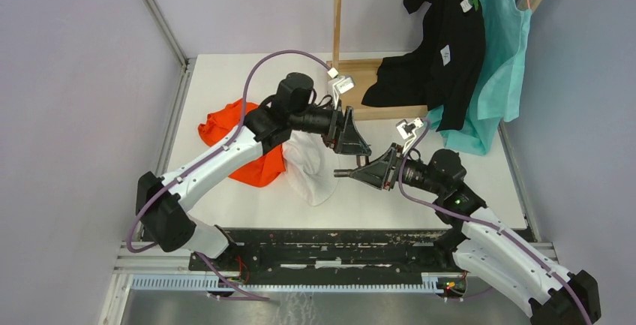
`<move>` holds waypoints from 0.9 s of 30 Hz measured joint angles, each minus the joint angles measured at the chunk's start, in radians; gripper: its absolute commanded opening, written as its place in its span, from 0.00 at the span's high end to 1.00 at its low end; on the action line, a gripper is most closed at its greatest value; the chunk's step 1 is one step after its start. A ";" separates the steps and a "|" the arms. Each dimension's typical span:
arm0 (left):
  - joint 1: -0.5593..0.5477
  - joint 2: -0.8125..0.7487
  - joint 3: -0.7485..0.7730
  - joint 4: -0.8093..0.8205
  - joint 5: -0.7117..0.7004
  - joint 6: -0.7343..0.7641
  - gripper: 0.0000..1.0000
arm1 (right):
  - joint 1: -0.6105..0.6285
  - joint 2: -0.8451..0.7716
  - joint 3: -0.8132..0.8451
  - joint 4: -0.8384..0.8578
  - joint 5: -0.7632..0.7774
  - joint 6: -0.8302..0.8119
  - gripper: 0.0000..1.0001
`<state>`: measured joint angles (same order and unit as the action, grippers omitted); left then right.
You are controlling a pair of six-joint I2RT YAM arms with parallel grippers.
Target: Install the water faucets
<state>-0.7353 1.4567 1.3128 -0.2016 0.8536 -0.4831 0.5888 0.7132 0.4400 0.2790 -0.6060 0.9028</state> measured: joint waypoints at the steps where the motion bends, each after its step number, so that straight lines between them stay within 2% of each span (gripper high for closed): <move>1: -0.011 0.004 0.016 -0.040 -0.041 0.016 0.15 | 0.000 0.000 0.002 -0.012 0.001 -0.007 0.99; 7: -0.061 0.011 0.048 -0.171 -0.205 0.040 0.36 | 0.000 -0.001 0.005 -0.071 0.009 -0.034 0.99; 15: -0.101 0.011 0.047 -0.177 -0.325 -0.043 0.51 | 0.000 -0.001 0.006 -0.092 0.019 -0.045 0.99; 19: -0.117 0.011 0.047 -0.204 -0.394 -0.058 0.45 | 0.000 -0.001 0.013 -0.103 0.023 -0.048 0.99; 24: -0.134 0.011 0.048 -0.237 -0.500 -0.094 0.29 | 0.000 -0.001 0.018 -0.129 0.033 -0.067 0.99; 27: -0.143 0.014 0.049 -0.257 -0.552 -0.117 0.27 | 0.000 -0.008 0.021 -0.152 0.050 -0.091 0.99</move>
<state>-0.8780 1.4712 1.3617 -0.4587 0.3019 -0.5999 0.5888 0.7055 0.4606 0.1272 -0.5556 0.8116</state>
